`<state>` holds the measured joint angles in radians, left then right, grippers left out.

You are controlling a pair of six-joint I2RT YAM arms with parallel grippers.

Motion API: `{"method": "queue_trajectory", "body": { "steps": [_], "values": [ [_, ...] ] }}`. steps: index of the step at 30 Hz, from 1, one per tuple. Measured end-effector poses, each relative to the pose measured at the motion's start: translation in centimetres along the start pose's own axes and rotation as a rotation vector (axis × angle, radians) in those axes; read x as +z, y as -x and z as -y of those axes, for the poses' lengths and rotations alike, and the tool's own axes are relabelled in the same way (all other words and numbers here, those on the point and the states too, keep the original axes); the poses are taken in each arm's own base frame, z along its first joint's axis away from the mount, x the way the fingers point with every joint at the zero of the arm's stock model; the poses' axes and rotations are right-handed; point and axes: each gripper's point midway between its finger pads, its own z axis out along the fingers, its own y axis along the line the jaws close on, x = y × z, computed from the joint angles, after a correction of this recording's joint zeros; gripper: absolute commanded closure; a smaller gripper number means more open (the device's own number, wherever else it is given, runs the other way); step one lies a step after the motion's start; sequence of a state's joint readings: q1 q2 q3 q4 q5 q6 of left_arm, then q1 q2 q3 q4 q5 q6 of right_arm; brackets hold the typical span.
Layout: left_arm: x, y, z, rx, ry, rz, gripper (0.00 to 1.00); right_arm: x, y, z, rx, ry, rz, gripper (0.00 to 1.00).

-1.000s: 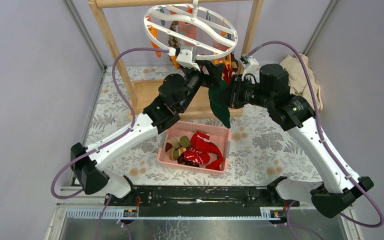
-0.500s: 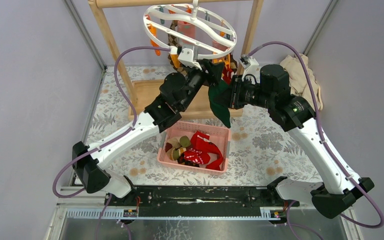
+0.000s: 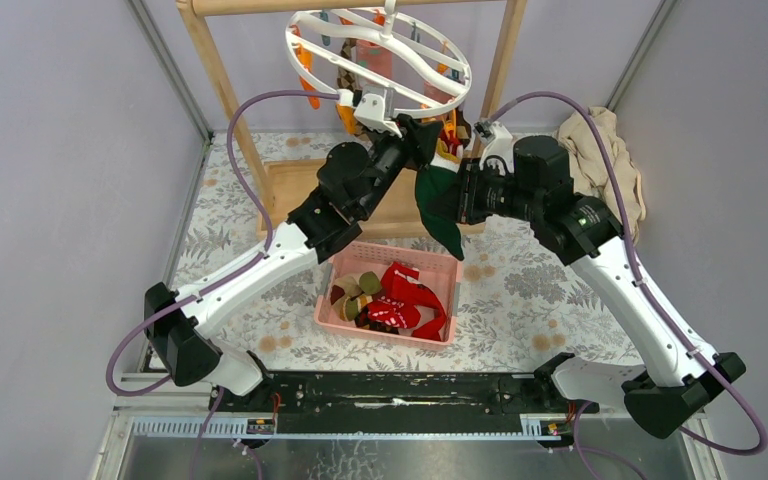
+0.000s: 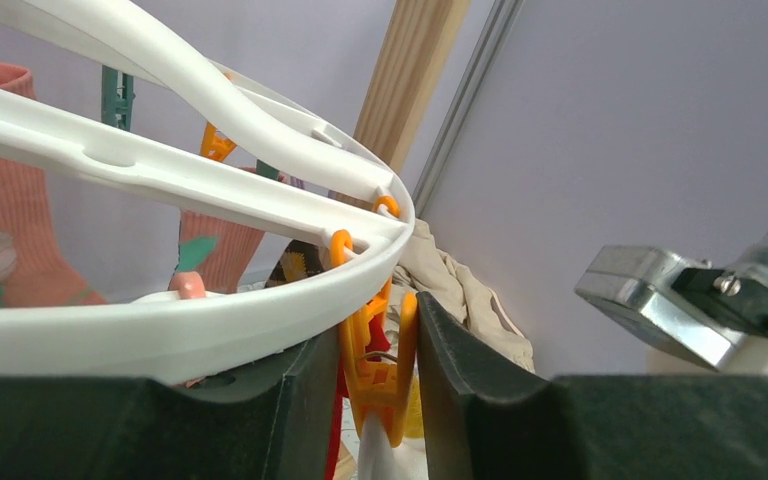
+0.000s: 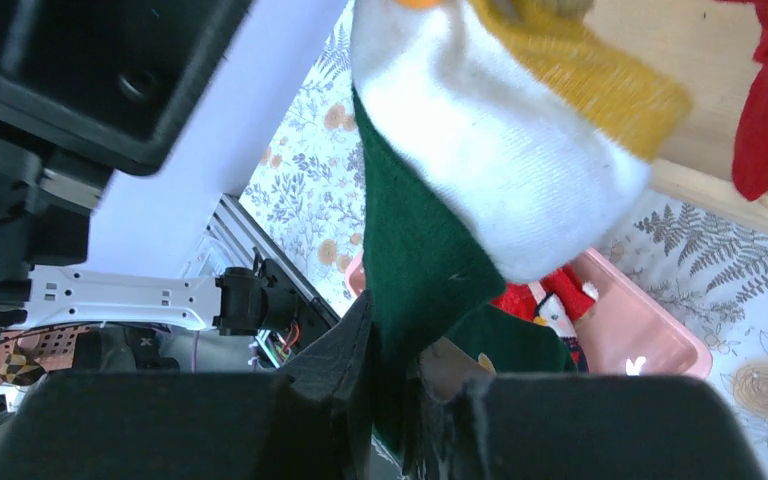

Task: Remove the socks clipped to the hanger
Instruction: Remove the sock from the hanger, then place the sock in the bin.

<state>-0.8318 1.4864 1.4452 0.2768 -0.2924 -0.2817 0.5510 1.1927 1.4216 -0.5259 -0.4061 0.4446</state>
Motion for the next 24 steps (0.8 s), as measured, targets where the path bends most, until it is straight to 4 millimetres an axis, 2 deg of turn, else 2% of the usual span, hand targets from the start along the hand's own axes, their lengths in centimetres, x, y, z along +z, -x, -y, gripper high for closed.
{"method": "queue_trajectory", "body": {
  "steps": [12, 14, 20, 24],
  "values": [
    [0.1, 0.3, -0.3, 0.002, -0.003, 0.003, 0.62, -0.2, -2.9, 1.0, 0.02, 0.003, -0.054, 0.83],
    [0.1, 0.3, -0.4, 0.002, -0.003, 0.004, 0.58, -0.2, -3.7, 1.3, 0.025, 0.004, -0.067, 0.83],
    [-0.1, 0.5, -0.3, -0.003, -0.008, 0.005, 0.32, 0.3, -6.1, 1.8, 0.052, 0.034, -0.119, 0.83],
    [-0.4, 1.0, -0.1, -0.011, -0.017, 0.009, 0.28, 0.8, -7.7, 2.3, 0.072, 0.049, -0.156, 0.81]
  ]
}}
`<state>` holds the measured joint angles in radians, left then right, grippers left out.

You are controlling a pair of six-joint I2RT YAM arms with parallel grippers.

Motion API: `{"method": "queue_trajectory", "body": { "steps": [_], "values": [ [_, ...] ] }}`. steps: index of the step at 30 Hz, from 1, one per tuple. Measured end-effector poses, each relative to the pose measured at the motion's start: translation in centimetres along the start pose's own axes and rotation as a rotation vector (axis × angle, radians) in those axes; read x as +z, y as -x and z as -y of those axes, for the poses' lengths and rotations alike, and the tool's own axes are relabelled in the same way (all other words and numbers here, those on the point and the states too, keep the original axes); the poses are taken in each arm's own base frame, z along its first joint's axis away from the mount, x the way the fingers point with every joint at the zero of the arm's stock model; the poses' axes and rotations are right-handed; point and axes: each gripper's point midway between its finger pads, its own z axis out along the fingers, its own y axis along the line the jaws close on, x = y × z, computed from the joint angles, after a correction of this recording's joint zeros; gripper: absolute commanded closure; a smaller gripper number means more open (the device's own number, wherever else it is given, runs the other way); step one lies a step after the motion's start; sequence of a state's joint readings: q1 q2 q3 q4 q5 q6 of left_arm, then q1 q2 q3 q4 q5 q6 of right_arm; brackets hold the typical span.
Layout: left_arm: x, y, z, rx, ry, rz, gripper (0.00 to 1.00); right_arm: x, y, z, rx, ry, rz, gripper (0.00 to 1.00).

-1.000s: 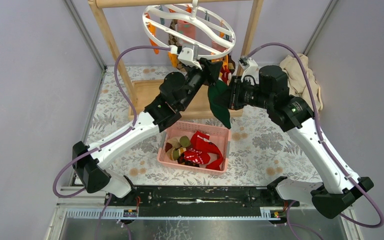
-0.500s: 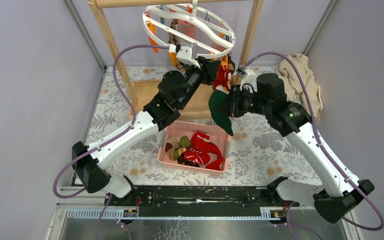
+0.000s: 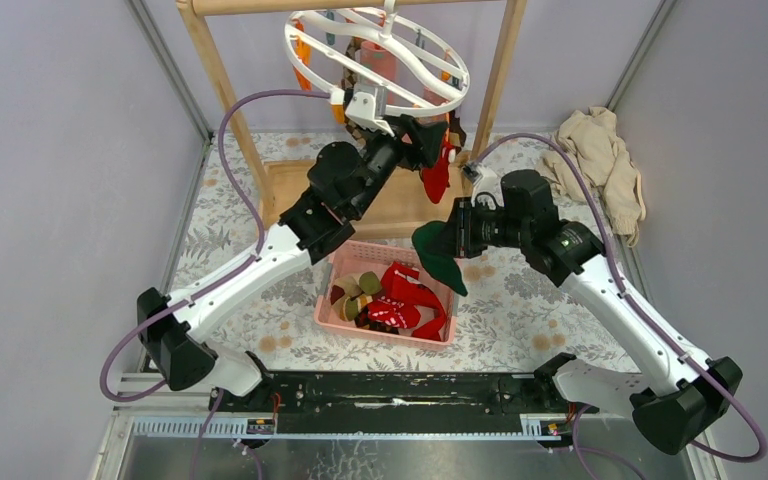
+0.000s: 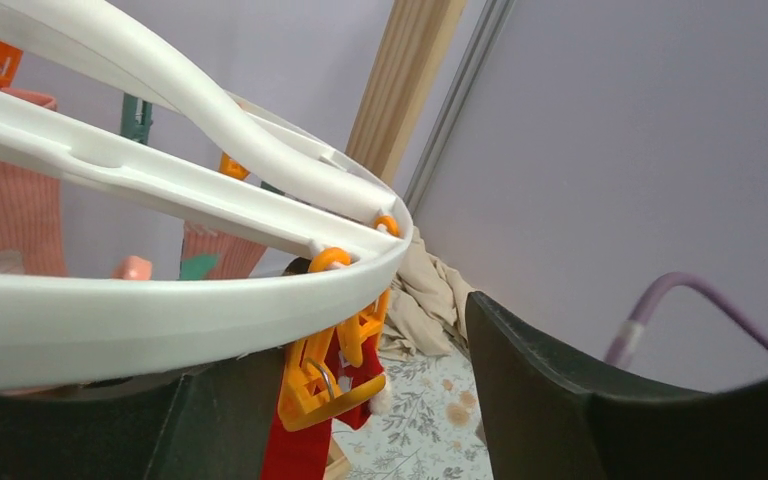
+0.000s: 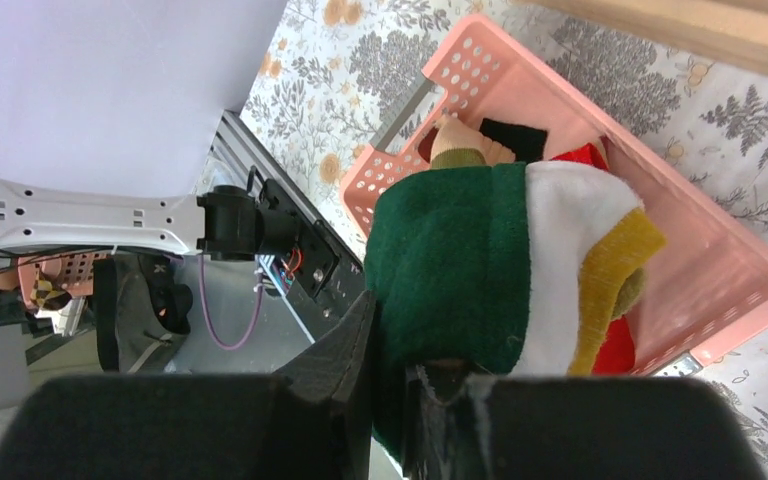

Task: Remove the socks clipped to the hanger
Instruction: Place the sock in the bin.

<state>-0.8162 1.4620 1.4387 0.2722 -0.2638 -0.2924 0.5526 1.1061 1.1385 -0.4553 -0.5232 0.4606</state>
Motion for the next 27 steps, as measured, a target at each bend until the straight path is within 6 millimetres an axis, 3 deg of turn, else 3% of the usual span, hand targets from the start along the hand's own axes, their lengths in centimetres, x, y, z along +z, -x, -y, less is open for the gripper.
{"method": "queue_trajectory", "body": {
  "steps": [9, 13, 27],
  "values": [
    [-2.1, -0.4, 0.1, -0.029, -0.039, -0.031, 0.18, 1.8, -2.8, 2.1, 0.033, -0.001, -0.066, 0.8],
    [-3.5, -1.0, 0.2, -0.047, -0.056, -0.059, 0.02, 3.3, -4.8, 3.6, 0.054, -0.013, -0.118, 0.8],
    [-9.5, -2.4, -0.4, -0.097, -0.062, -0.123, 0.01, 8.1, -11.4, 8.7, 0.059, -0.143, -0.229, 0.73]
  ]
}}
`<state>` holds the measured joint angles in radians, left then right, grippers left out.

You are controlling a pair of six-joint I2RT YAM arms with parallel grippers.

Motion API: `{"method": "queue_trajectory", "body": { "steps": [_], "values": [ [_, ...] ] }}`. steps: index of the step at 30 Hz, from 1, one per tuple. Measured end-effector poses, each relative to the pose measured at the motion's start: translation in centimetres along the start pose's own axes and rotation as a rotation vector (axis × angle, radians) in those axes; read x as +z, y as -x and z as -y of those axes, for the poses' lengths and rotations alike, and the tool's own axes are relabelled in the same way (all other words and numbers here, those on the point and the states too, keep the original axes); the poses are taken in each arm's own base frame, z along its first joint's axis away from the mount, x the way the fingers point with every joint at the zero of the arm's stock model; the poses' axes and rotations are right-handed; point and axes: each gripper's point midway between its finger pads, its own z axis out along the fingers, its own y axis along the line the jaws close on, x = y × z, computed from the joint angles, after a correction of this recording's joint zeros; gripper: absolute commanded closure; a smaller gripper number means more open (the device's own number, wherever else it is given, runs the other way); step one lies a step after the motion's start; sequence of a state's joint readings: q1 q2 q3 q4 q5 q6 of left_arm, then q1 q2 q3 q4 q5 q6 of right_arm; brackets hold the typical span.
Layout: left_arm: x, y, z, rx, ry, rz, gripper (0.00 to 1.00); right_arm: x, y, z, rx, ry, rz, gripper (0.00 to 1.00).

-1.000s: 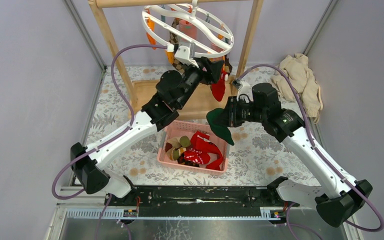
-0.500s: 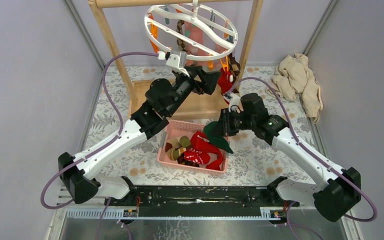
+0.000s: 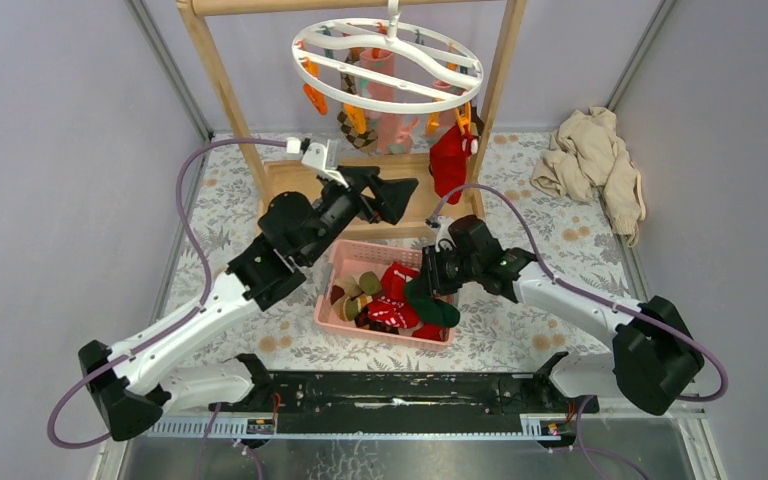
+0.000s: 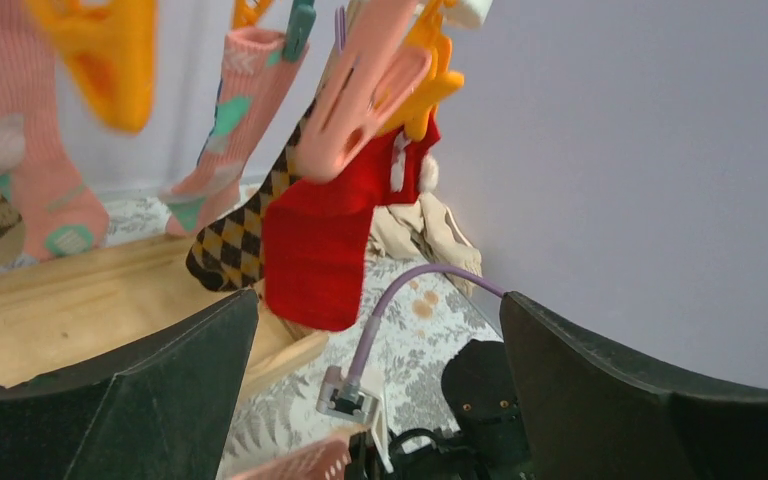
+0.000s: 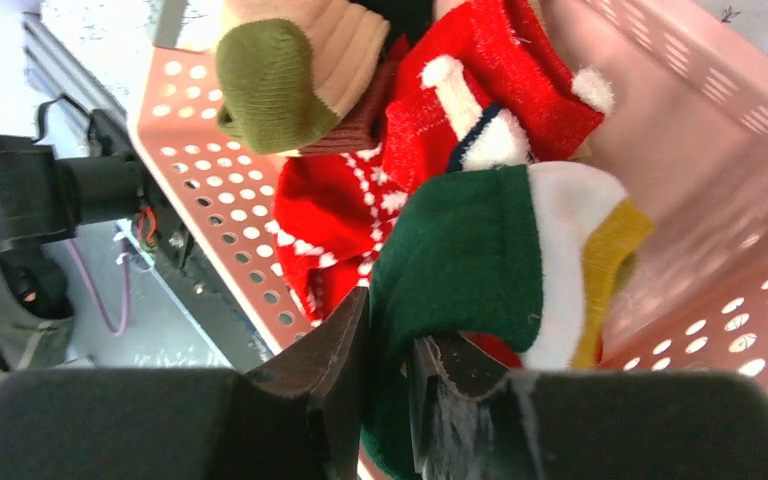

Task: Remove the socks clipped to the hanger
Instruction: Place the sock in the bin.

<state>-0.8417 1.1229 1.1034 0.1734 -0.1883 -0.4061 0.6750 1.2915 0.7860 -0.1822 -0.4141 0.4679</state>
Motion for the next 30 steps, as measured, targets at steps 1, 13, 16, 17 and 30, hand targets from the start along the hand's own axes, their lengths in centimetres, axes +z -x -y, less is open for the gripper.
{"method": "queue_trajectory", "body": {
  "steps": [1, 13, 16, 17, 30],
  "values": [
    [-0.5, -0.1, 0.0, -0.004, 0.0, -0.006, 0.01, 0.4, -0.3, 0.2, -0.009, -0.013, 0.0, 0.73],
    [-7.3, -3.8, -2.2, -0.055, 0.048, -0.095, 0.01, 5.1, -2.9, 2.8, -0.123, -0.193, -0.026, 0.64],
    [-8.9, -5.4, -3.3, -0.07, 0.07, -0.123, 0.01, 5.8, -3.4, 3.4, -0.149, -0.237, -0.046, 0.52],
    [-9.2, -5.8, -3.5, -0.073, 0.077, -0.13, 0.01, 5.9, -3.3, 3.5, -0.158, -0.25, -0.048, 0.49],
    [-11.7, -7.5, -4.7, -0.109, 0.107, -0.178, 0.01, -1.5, 3.3, -2.8, -0.237, -0.204, 0.176, 0.29]
  ]
}}
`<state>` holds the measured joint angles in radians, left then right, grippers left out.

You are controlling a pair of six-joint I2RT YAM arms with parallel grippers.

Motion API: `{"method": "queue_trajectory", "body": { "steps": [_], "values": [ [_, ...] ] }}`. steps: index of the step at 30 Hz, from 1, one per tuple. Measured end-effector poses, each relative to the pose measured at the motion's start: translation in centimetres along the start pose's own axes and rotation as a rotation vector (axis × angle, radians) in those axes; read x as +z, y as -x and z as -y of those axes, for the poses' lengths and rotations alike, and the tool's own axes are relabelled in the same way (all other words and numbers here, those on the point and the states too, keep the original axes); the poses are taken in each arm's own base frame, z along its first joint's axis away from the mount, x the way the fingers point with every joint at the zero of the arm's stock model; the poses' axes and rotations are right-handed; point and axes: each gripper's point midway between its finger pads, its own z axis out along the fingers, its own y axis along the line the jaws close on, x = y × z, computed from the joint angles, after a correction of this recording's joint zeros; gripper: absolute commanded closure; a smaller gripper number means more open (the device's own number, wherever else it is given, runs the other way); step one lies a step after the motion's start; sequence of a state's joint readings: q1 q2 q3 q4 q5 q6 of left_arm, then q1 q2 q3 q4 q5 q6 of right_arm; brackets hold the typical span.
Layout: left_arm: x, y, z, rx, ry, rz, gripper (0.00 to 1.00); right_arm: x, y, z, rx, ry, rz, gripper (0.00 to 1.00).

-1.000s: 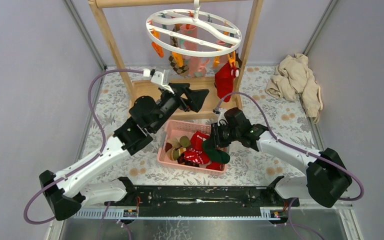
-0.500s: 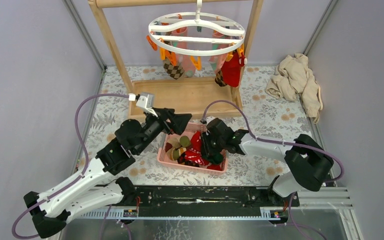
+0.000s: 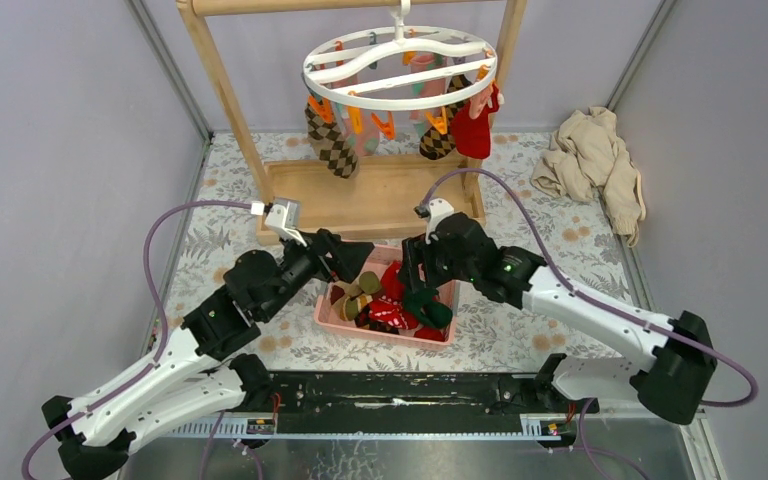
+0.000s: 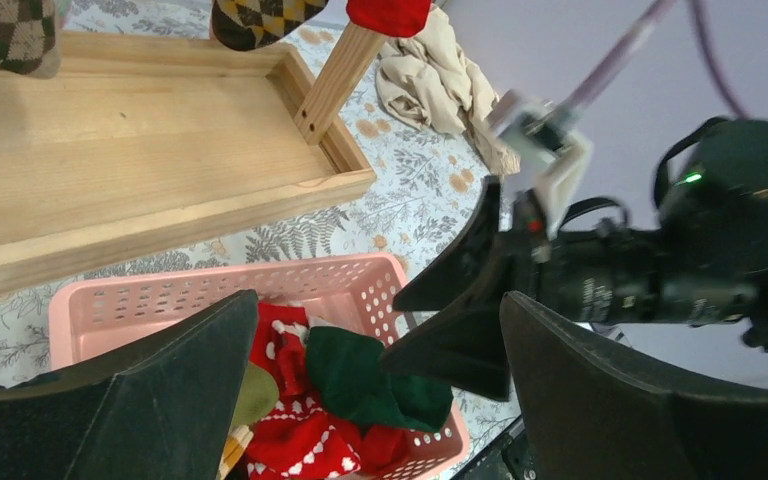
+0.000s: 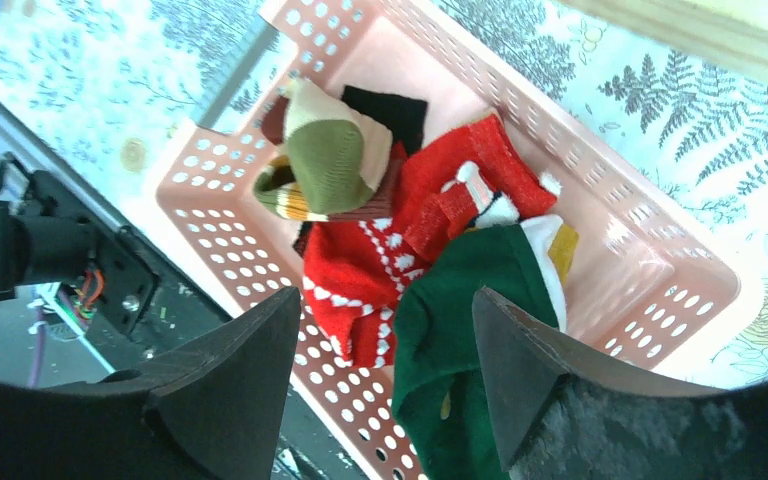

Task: Remove the socks clipped to the hanger
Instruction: Place the sock in the bin.

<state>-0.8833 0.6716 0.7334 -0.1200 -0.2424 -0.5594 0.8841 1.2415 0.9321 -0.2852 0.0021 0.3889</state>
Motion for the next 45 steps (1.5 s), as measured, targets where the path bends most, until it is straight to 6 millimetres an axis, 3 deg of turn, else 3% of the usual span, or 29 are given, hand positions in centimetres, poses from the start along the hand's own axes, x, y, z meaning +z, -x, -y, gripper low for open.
{"method": "queue_trajectory", "body": {
  "steps": [4, 10, 26, 33, 40, 45],
  "values": [
    [-0.1, -0.6, -0.3, -0.005, 0.013, -0.022, 0.01, -1.8, 1.5, -1.1, -0.001, 0.036, 0.039, 0.28],
    [-0.5, -1.3, -0.9, 0.0, 0.033, -0.053, 0.01, -1.1, -0.5, -1.4, -0.014, 0.042, -0.021, 0.27],
    [-1.0, -1.9, -1.6, -0.008, 0.065, -0.079, 0.01, 9.9, -8.4, -0.6, -0.023, 0.015, -0.253, 0.27],
    [-0.1, -3.2, -2.5, 0.008, 0.114, -0.119, 0.01, 12.7, -6.5, -3.0, -0.025, 0.114, -0.203, 0.27],
    [-0.1, -3.8, -2.9, 0.02, 0.139, -0.156, 0.01, 11.7, -5.7, -3.5, -0.041, 0.134, -0.19, 0.25],
    [-0.4, -3.3, -2.7, 0.013, 0.13, -0.14, 0.01, 6.8, -4.5, -3.7, -0.048, 0.151, -0.133, 0.23]
  ]
}}
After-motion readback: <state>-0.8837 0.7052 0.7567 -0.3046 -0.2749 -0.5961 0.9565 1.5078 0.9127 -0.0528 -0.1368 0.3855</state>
